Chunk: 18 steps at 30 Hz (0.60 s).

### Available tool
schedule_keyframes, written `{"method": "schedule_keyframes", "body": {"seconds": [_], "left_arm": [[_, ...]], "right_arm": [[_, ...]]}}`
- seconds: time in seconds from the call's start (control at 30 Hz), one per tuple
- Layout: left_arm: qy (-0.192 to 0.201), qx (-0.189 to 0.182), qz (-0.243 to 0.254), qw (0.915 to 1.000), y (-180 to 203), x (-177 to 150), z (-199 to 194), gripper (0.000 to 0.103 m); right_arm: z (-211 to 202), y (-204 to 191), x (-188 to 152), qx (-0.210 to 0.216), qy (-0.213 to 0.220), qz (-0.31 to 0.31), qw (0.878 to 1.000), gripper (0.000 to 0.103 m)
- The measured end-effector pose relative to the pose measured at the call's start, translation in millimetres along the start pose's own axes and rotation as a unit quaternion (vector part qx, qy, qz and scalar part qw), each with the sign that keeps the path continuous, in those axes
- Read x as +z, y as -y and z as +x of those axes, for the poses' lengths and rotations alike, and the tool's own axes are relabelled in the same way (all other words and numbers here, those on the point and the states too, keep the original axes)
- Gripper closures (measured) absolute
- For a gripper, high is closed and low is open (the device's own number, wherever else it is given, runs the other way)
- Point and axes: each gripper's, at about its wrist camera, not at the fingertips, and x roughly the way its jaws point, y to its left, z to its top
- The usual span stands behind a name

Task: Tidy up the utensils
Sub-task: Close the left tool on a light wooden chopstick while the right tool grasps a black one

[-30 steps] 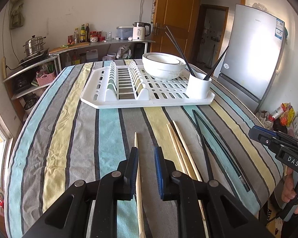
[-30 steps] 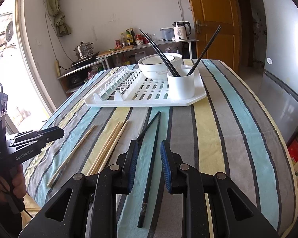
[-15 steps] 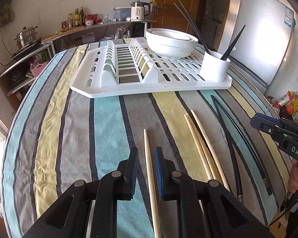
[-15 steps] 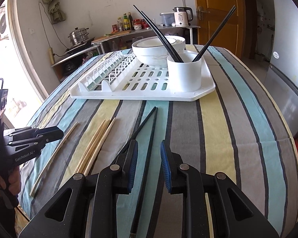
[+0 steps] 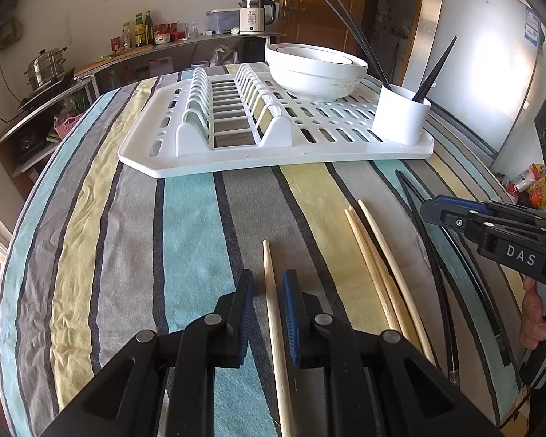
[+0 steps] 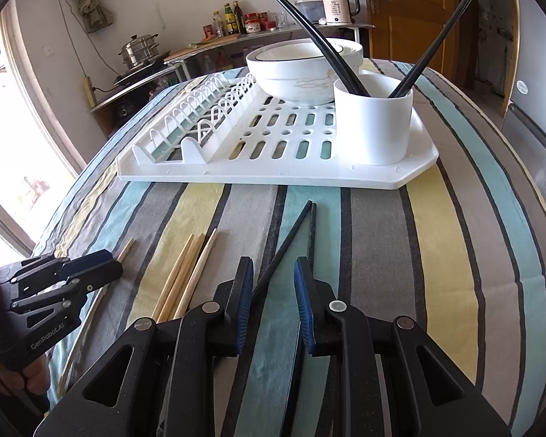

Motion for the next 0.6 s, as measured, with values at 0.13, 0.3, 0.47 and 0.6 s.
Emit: {"method": "schedule_keyframes", "body": {"seconds": [0.13, 0.3, 0.47, 0.6], "left_arm": [[0.004, 0.006, -0.004, 1.0000, -2.9, 0.7, 0.8, 0.088], [0.005, 0.010, -0.018, 0.9998, -9.1, 0.5, -0.1, 0.094], [0.004, 0.017, -0.010, 0.9998, -8.5, 1.1, 0.4, 0.095], [0.002, 0.035, 0.015, 0.9993, -0.2, 1.9, 2.2, 0.095]], "right_arm": [[13.2, -1.0, 5.7, -0.011, -0.013, -0.002, 1.000, 0.079], [19.4, -5.7, 13.7, -0.017, -0.017, -0.012, 1.000, 0.079], [27.4, -14.2, 21.0, -0.038, -0.028, -0.035, 0.998, 0.079], [32.2, -21.1, 24.5, -0.056, -0.039, -0.055, 0.996, 0.081]]}}
